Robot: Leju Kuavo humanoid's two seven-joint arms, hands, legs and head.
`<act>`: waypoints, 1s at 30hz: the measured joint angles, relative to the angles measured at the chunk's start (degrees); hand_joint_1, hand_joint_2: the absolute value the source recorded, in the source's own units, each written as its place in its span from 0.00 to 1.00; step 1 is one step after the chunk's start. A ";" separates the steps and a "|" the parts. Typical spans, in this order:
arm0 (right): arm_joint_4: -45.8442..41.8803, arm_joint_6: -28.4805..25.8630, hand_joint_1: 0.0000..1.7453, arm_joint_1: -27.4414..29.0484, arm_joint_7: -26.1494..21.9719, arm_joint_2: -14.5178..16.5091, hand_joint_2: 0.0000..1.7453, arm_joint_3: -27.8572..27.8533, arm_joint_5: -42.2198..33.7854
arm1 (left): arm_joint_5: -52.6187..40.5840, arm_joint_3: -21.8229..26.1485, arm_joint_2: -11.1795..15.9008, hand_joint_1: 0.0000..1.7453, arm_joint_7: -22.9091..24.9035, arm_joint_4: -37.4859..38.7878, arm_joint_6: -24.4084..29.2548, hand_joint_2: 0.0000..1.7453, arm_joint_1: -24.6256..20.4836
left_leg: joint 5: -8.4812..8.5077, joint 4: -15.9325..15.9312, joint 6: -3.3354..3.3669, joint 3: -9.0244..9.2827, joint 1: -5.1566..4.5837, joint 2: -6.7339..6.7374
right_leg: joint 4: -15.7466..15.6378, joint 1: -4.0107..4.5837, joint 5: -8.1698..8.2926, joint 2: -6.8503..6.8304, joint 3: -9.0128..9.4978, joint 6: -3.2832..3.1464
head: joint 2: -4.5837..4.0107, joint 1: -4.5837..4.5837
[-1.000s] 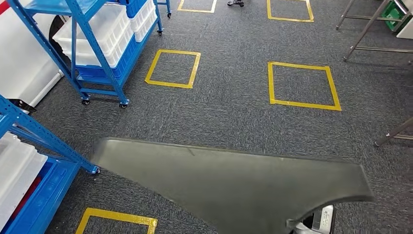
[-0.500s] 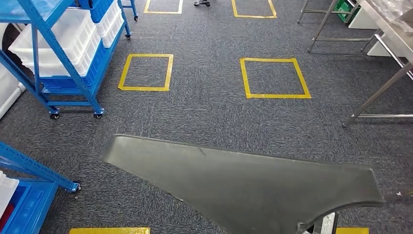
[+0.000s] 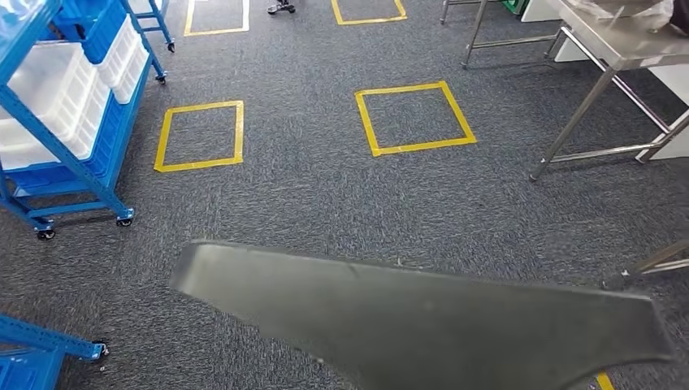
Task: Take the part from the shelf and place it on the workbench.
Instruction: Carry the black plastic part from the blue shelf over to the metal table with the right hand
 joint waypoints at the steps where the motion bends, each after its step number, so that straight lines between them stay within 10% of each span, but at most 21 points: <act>1: 0.02 0.01 0.92 0.10 0.02 0.00 1.00 0.00 -0.02 | 0.01 0.02 0.00 0.00 -0.05 0.00 0.01 1.00 0.14 | -0.74 2.99 -0.11 -1.63 0.02 -0.15 | 0.04 0.00 -0.01 0.69 0.00 -0.01 | -0.01 -0.01; 3: 0.04 0.04 0.92 0.28 0.07 0.00 1.00 0.00 -0.06 | 0.12 0.03 0.00 0.00 -0.13 0.00 0.02 1.00 0.29 | 1.48 2.09 -0.23 -1.76 0.16 -0.29 | 0.24 -0.08 -0.09 2.14 0.09 0.09 | -0.01 -0.01; 6: -0.01 0.15 0.92 0.48 0.07 0.00 1.00 0.00 -0.08 | 0.71 0.24 -0.03 0.00 -0.12 0.00 0.16 1.00 0.24 | 7.24 -9.27 -0.26 2.99 0.76 -3.11 | 1.12 -0.17 -0.53 4.16 -0.08 0.79 | 0.00 0.01; 10: -0.07 0.40 0.92 0.98 0.07 -0.11 1.00 -0.07 -0.04 | 1.82 1.07 -0.12 0.00 0.28 -0.01 0.94 1.00 0.17 | 7.90 -12.42 1.06 4.16 0.70 -3.57 | 1.55 -0.35 -0.37 6.07 -1.10 2.17 | 0.00 0.03; 14: -0.07 0.95 0.92 1.34 0.04 -0.42 1.00 -0.22 -0.08 | 2.83 1.88 -0.22 0.00 0.32 -0.02 1.25 1.00 0.15 | 8.25 -13.08 2.49 4.37 0.55 -1.03 | 9.24 -0.31 -4.86 1.19 -4.86 3.00 | 0.00 0.19; 17: 0.03 1.22 0.92 1.78 0.07 -0.48 1.00 -0.22 -0.08 | 3.45 2.63 -0.22 0.00 0.29 -0.02 1.26 1.00 0.31 | 8.09 -13.06 2.70 4.33 0.20 1.05 | 17.64 -0.50 -7.67 -0.05 -9.08 3.27 | 0.00 0.19; 22: -0.12 1.52 0.92 1.91 0.13 -0.50 1.00 -0.22 0.01 | 4.18 3.37 -0.60 0.00 -0.06 -0.02 1.27 1.00 -0.02 | 7.54 -13.09 2.13 5.04 -0.13 3.55 | 2.34 0.37 -1.16 -3.12 -0.76 1.93 | 0.00 0.18; 25: -0.45 1.74 0.92 2.09 0.11 -0.54 1.00 -0.22 0.21 | 4.55 3.78 -0.76 0.00 -0.24 -0.02 1.28 1.00 -0.23 | 7.29 -13.36 1.19 5.53 -0.19 4.81 | 0.79 0.78 -0.97 -2.47 -0.13 1.28 | 0.00 0.16; 30: -0.81 1.76 0.92 2.47 0.00 -0.62 1.00 -0.25 0.49 | 5.14 4.28 -0.81 0.00 -0.33 -0.02 1.07 1.00 -0.30 | 1.23 -2.68 0.28 1.05 0.11 0.44 | -0.52 -0.03 -0.24 0.06 0.81 0.27 | 0.00 -0.05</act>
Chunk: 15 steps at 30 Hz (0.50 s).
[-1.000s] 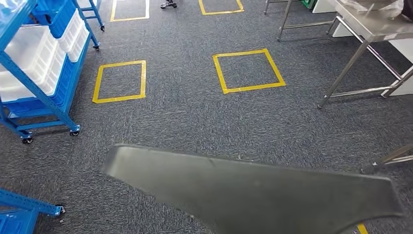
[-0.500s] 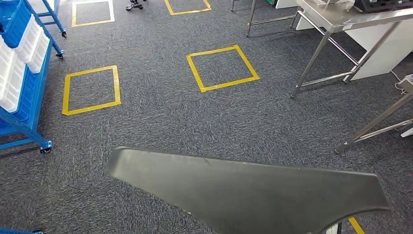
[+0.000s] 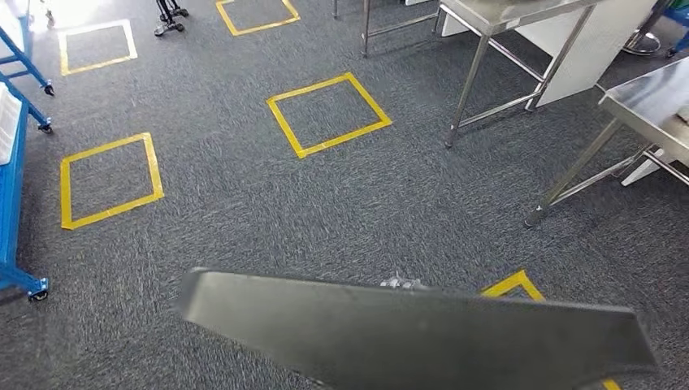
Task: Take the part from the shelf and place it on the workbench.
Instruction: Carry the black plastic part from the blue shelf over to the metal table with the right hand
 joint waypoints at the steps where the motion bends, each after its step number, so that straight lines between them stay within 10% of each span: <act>1: 0.00 -0.04 0.92 0.17 0.01 -0.01 1.00 -0.01 0.05 | 0.01 0.06 0.01 0.00 0.02 -0.01 -0.02 1.00 0.11 | -1.22 3.56 -0.11 -1.88 0.01 -0.42 | 0.05 0.00 -0.02 0.64 -0.02 -0.02 | 0.00 -0.02; 3: 0.00 -0.06 0.92 0.50 0.02 -0.05 1.00 -0.02 0.12 | 0.01 0.18 0.03 0.00 0.05 -0.01 -0.02 1.00 0.29 | -0.28 5.04 -0.24 -3.14 0.05 -0.61 | 0.22 -0.02 -0.09 2.03 0.00 0.06 | 0.00 -0.03; 7: -0.06 -0.14 0.92 0.78 0.05 -0.06 1.00 -0.04 0.29 | 0.40 0.55 0.09 0.00 0.13 -0.01 -0.68 1.00 0.20 | 6.65 -8.52 -0.08 2.58 0.42 -3.03 | 1.24 -0.11 -0.65 4.58 -0.21 0.91 | 0.00 -0.02; 10: -0.38 -0.21 0.92 1.28 0.05 -0.08 1.00 -0.10 0.69 | 0.94 0.93 0.09 0.00 0.06 -0.01 -1.95 1.00 -0.02 | 6.81 -10.12 0.90 3.27 0.21 -3.04 | 1.42 -0.14 -0.59 5.76 -0.78 1.77 | 0.00 0.00; 15: -1.15 -0.48 0.92 1.92 0.04 -0.11 1.00 -0.18 1.21 | 0.93 1.04 0.01 0.00 -0.29 -0.01 -2.26 1.00 -0.06 | 7.11 -10.78 2.42 3.45 0.17 -0.35 | 11.21 -0.14 -6.18 0.57 -5.45 2.97 | 0.00 0.22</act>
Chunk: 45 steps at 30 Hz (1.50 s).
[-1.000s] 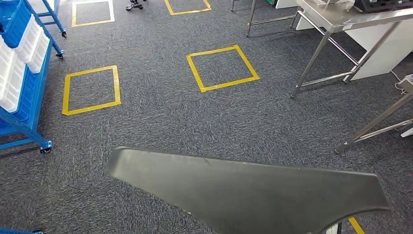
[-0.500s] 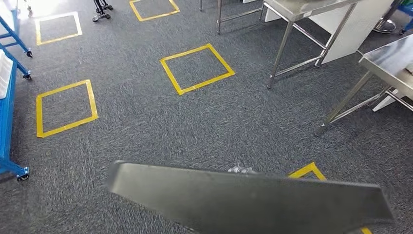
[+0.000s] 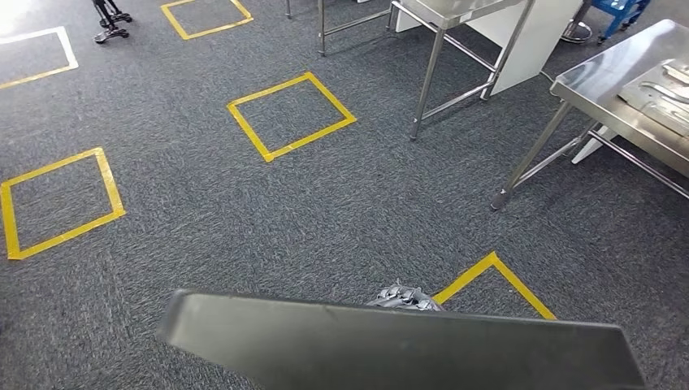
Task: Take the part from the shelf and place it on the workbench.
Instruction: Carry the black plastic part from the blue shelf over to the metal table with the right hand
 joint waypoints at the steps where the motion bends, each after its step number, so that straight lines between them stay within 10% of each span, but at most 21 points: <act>1: -0.03 -0.08 0.92 0.17 0.00 -0.03 1.00 -0.01 0.04 | -0.04 0.01 0.01 0.00 -0.02 0.00 0.01 1.00 0.07 | -0.06 0.02 0.08 -0.03 -0.09 0.65 | 3.87 -0.09 -1.60 -0.46 -1.96 0.15 | 0.00 -0.01; 3: -0.05 -0.15 0.92 0.59 0.00 -0.11 1.00 -0.01 0.08 | -0.11 0.01 0.02 0.00 -0.04 0.00 -0.03 1.00 0.10 | -0.19 0.04 0.12 0.00 -0.20 1.92 | 6.69 -0.15 -1.71 -0.77 -3.46 0.21 | 0.00 -0.01; 7: -0.72 -0.14 0.92 0.82 0.00 -0.23 1.00 -0.01 0.08 | -0.27 0.00 0.01 0.00 -0.15 0.00 -0.31 1.00 -0.07 | -0.70 0.06 -0.34 0.69 -0.53 3.99 | -7.25 0.65 4.70 -3.71 3.86 -1.02 | 0.00 -0.01; 11: -1.08 -0.07 0.92 0.69 0.02 -0.40 1.00 0.00 0.03 | -0.92 -0.07 0.02 0.00 -0.55 0.00 -0.71 1.00 -0.36 | -1.23 -0.02 -1.49 1.26 -0.67 5.60 | -10.34 0.99 5.31 -3.12 5.14 -2.02 | 0.00 -0.04; 15: -1.28 -0.21 0.92 -0.37 0.51 -0.53 1.00 0.05 -0.36 | -1.60 -0.23 0.16 0.00 -1.07 0.00 -0.89 1.00 -0.56 | -6.14 8.42 -2.37 -2.29 -0.38 0.71 | -11.17 0.26 5.92 -0.89 5.68 -2.93 | 0.00 -0.20; 18: -1.27 -0.68 0.92 -0.59 1.18 -0.61 1.00 0.08 -0.64 | -2.22 -0.46 0.25 0.00 -1.15 0.00 -0.74 1.00 -0.35 | -8.14 16.38 -2.72 -6.70 -0.22 -0.27 | -10.92 0.26 5.86 1.21 5.62 -2.99 | 0.00 -0.27; 22: -1.34 -1.42 0.92 -0.80 1.49 -0.70 1.00 0.08 -1.28 | -2.60 -1.02 0.46 0.00 -1.49 0.00 -0.83 1.00 -0.41 | -1.04 3.96 -2.73 -1.62 0.24 -2.66 | -9.88 0.05 5.26 3.97 5.53 -2.24 | 0.00 -0.27; 26: -1.78 -1.39 0.92 -0.97 1.70 -0.78 1.00 0.05 -1.59 | -3.07 -1.60 0.49 0.00 -1.81 0.01 -1.02 1.00 -0.64 | -0.46 0.74 -1.45 -0.23 0.09 -2.71 | -9.55 -0.05 5.22 5.72 4.82 -1.01 | 0.00 -0.27; 29: -1.89 -1.21 0.92 -1.41 1.97 -0.90 1.00 0.05 -1.61 | -2.72 -1.83 0.37 0.00 -1.33 0.02 -2.06 1.00 -0.89 | -0.10 0.02 -0.33 0.00 0.33 -0.98 | -5.85 0.05 2.85 2.55 3.00 -0.21 | 0.00 0.00; 33: -1.75 -1.17 0.92 -1.79 2.23 -0.95 1.00 0.08 -1.60 | -2.04 -1.85 0.42 0.00 -1.03 0.02 -3.48 1.00 -0.75 | -0.32 -0.03 0.01 0.05 0.15 1.58 | 6.71 -0.34 -2.01 -0.72 -3.52 0.53 | 0.00 0.14; 37: -1.73 -1.33 0.92 -1.79 2.21 -0.96 1.00 0.08 -1.54 | -1.98 -1.93 0.32 0.00 -1.04 0.02 -4.00 1.00 -0.84 | -0.95 -0.02 -0.52 0.90 0.00 3.69 | -5.43 -0.02 4.56 -3.28 2.64 -0.15 | 0.00 0.14; 41: -1.79 -1.44 0.92 -1.77 2.06 -0.98 1.00 0.08 -1.23 | -2.09 -2.09 0.22 0.00 -0.98 0.02 -4.16 1.00 -0.91 | -1.47 -0.19 -1.77 1.56 -0.25 5.66 | -10.05 0.73 5.58 -3.54 4.54 -1.28 | 0.00 0.12; 45: -1.96 -1.55 0.92 -1.79 2.07 -0.98 1.00 0.09 -1.06 | -2.20 -2.21 0.24 0.00 -0.96 0.03 -4.47 1.00 -1.10 | -5.06 5.53 -2.83 -0.65 0.07 1.45 | -11.07 -0.06 6.11 -1.21 5.30 -2.30 | 0.00 0.02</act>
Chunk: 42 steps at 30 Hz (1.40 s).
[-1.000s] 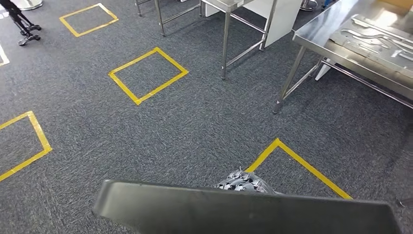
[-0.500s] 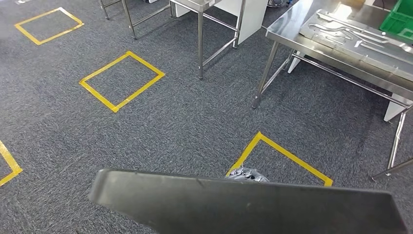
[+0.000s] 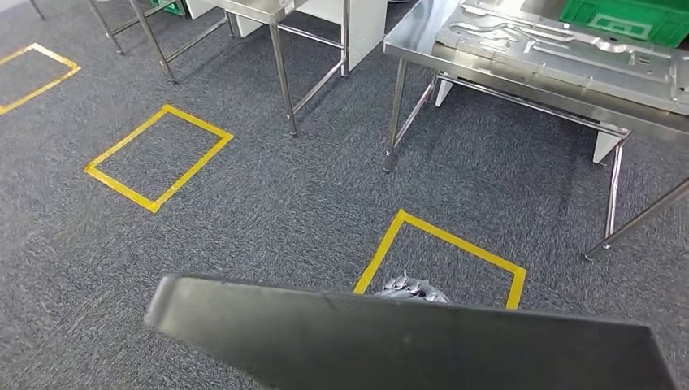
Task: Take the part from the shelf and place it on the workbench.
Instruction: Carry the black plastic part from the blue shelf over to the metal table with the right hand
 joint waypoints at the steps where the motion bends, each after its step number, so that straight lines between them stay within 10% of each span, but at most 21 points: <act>1: 0.00 -0.05 0.92 -0.03 0.06 0.00 1.00 0.01 0.02 | -0.07 -0.02 0.00 0.00 0.04 0.01 -0.10 1.00 0.08 | -1.77 3.93 -0.12 -2.02 0.03 -1.03 | -0.01 0.00 -0.03 0.59 0.03 -0.18 | 0.00 -0.02; 4: 0.03 -0.32 0.92 0.19 0.27 0.01 1.00 0.01 0.12 | -0.30 -0.18 0.00 0.00 0.19 0.01 -0.27 1.00 0.46 | -2.58 10.24 -0.26 -5.88 0.05 -1.60 | 0.11 0.14 -0.15 2.80 0.14 -0.32 | 0.00 -0.02; 8: -0.11 -0.70 0.92 0.19 0.48 0.06 1.00 0.02 0.20 | -0.61 -0.43 0.08 0.00 0.17 0.01 -0.35 1.00 0.43 | 4.64 -2.53 0.42 -0.84 0.20 -4.70 | 0.76 0.18 -0.62 5.58 0.25 0.40 | 0.00 0.00; 12: -0.49 -0.66 0.92 0.18 0.63 0.07 1.00 0.03 0.33 | -0.88 -0.71 0.02 0.00 -0.04 0.02 -0.66 1.00 0.19 | 4.91 -5.29 1.70 0.34 0.18 -4.63 | 1.05 -0.03 -0.67 7.28 -0.48 1.61 | 0.00 -0.03; 17: -0.90 -0.66 0.92 0.52 0.66 0.06 1.00 0.05 0.67 | -0.88 -0.85 -0.01 0.00 -0.34 0.03 -0.85 1.00 0.20 | 4.94 -6.03 3.03 0.88 0.21 -1.37 | 13.89 -0.09 -7.21 1.03 -6.96 2.90 | 0.00 0.56; 19: -0.89 -0.67 0.92 1.10 0.51 0.04 1.00 0.08 0.95 | -0.87 -0.84 0.01 0.00 -0.47 0.03 -0.85 1.00 0.34 | 4.69 -6.00 3.01 1.02 0.13 -0.03 | 17.01 -0.34 -7.28 0.42 -8.86 3.11 | 0.00 0.56; 23: -0.91 -0.67 0.92 1.62 0.18 0.02 1.00 0.14 1.24 | -0.80 -0.85 -0.03 0.00 -0.80 0.03 -0.88 1.00 0.34 | 3.90 -5.97 2.32 2.04 -0.05 2.10 | 3.59 0.12 -0.58 -2.39 -2.10 2.21 | 0.00 0.56; 27: -0.92 -0.64 0.92 2.14 -0.33 0.00 1.00 0.15 1.61 | -0.69 -0.85 -0.08 0.00 -1.09 0.03 -1.02 1.00 0.26 | 3.24 -6.04 1.03 2.66 -0.24 3.61 | 0.61 0.56 0.01 -1.79 -0.80 1.07 | 0.00 0.52; 30: -1.04 -0.60 0.92 2.48 -0.81 0.00 1.00 0.17 1.86 | -0.70 -0.86 -0.08 0.00 -1.29 0.03 -1.20 1.00 0.26 | 0.39 -1.81 0.22 1.23 0.02 0.47 | 0.01 -0.05 0.34 -0.28 -0.29 0.18 | 0.00 0.42; 34: -0.98 -0.55 0.92 2.74 -0.82 0.00 1.00 0.23 2.09 | -0.53 -0.86 -0.09 0.00 -1.42 0.03 -1.33 1.00 0.84 | -3.82 11.04 -0.20 -5.64 0.17 -1.62 | 0.16 0.13 0.23 2.28 -0.22 -0.18 | 0.00 0.33; 38: -0.88 -0.51 0.92 2.82 -0.87 0.00 1.00 0.25 2.31 | -0.34 -0.86 0.03 0.00 -1.72 0.03 -1.38 1.00 0.95 | 3.65 -1.24 0.36 -1.12 0.31 -3.93 | 0.76 0.11 -0.19 4.99 -0.01 0.28 | 0.00 0.36; 42: -0.86 -0.24 0.92 2.91 -0.90 -0.02 1.00 0.27 2.48 | -0.35 -0.87 0.10 0.00 -1.92 0.03 -1.60 1.00 0.81 | 4.43 -4.94 1.48 0.47 0.00 -4.66 | 0.91 -0.01 -0.16 6.64 -0.63 1.39 | 0.00 0.35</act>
